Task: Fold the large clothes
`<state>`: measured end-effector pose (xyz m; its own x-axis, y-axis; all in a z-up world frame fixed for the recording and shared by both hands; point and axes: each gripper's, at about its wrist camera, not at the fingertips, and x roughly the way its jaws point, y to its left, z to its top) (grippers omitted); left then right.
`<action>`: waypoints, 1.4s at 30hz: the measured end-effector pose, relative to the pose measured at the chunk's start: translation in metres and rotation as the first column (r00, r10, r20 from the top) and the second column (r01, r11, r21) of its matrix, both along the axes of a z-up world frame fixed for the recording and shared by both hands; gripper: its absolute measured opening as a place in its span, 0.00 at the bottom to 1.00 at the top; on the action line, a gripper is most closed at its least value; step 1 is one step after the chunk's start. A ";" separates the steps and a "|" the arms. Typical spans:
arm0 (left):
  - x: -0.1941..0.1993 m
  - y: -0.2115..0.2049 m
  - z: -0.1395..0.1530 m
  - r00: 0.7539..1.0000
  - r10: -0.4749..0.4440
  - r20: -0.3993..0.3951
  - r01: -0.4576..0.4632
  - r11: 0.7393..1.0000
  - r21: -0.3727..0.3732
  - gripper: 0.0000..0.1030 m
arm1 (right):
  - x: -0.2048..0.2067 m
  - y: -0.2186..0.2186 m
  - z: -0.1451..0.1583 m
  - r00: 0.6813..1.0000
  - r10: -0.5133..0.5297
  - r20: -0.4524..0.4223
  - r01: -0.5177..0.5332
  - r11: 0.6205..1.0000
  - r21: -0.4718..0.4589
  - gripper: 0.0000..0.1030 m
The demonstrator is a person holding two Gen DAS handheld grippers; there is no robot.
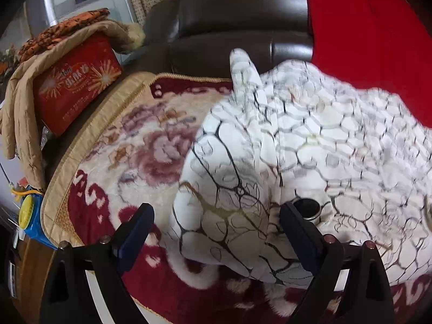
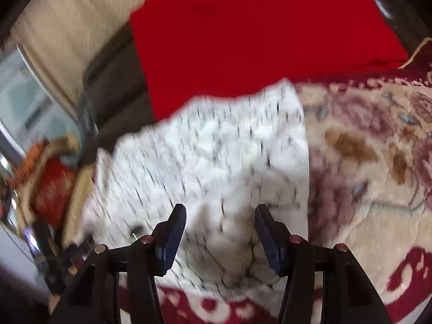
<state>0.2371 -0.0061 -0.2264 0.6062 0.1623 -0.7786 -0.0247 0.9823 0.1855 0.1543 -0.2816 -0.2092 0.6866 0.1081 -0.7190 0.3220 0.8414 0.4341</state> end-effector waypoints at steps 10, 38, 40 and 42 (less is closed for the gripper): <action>-0.020 0.023 0.015 0.999 0.044 0.029 -0.040 0.990 -0.132 0.92 | -0.015 0.009 0.013 0.999 0.020 0.041 -0.019 0.999 -0.028 0.56; 0.023 0.054 -0.019 0.975 0.204 -0.093 -0.212 0.973 -0.094 0.93 | 0.013 0.016 -0.021 0.998 0.055 0.005 -0.055 0.991 0.123 0.56; 0.020 0.054 -0.014 0.976 0.204 -0.077 -0.210 0.974 -0.088 0.93 | 0.013 0.016 -0.018 0.998 0.055 0.019 -0.057 0.991 0.124 0.56; 0.015 0.055 -0.008 0.977 0.210 -0.047 -0.214 0.973 -0.083 0.93 | 0.011 0.013 -0.015 0.998 0.047 0.040 -0.052 0.989 0.141 0.56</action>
<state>0.2523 0.0485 -0.2347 0.5351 0.2141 -0.8172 -0.2286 0.9680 0.1040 0.1655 -0.2683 -0.2239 0.7032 0.2416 -0.6687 0.2638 0.7847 0.5610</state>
